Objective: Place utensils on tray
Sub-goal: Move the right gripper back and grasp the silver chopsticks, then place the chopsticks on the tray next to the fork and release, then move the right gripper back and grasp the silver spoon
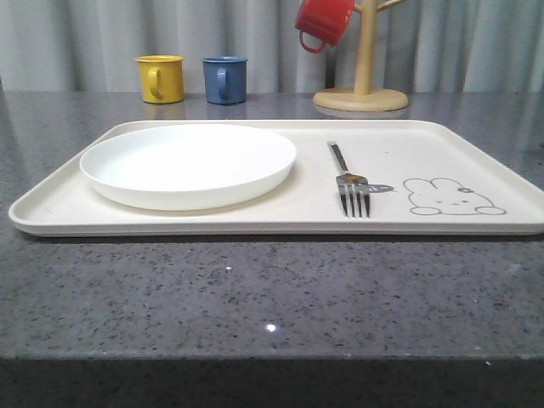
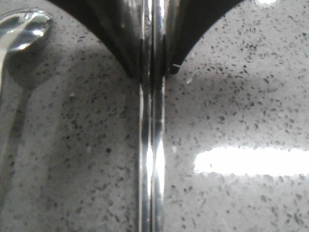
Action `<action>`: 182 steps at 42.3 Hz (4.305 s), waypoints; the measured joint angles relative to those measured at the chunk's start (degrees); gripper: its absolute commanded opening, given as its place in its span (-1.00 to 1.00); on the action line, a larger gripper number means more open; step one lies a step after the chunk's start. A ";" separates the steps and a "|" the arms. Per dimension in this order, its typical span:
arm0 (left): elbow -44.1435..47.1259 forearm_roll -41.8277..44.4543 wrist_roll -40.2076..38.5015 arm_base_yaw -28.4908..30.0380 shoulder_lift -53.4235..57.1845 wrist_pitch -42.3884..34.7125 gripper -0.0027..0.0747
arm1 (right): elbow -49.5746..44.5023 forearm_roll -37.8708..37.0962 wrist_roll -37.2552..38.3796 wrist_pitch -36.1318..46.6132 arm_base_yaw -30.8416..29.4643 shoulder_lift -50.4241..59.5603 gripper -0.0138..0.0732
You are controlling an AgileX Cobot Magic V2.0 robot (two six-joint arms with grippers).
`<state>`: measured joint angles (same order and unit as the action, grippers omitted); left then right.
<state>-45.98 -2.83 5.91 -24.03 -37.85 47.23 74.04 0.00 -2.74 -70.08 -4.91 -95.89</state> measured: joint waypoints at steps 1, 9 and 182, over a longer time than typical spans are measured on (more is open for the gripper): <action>0.00 0.00 0.00 0.00 0.00 0.00 -0.15 | 0.00 0.00 0.00 0.00 0.00 0.11 -0.48; 0.00 0.00 0.00 0.00 0.00 0.00 -0.15 | 1.19 1.46 0.00 -0.10 0.31 2.59 -0.48; 0.77 0.00 0.00 0.00 0.00 -2.10 -0.15 | 11.98 1.80 -12.10 -0.30 -12.09 -8.34 -0.22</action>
<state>-45.20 -2.83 5.91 -24.03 -37.85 45.13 86.02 1.80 -14.85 -70.38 -17.00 -104.23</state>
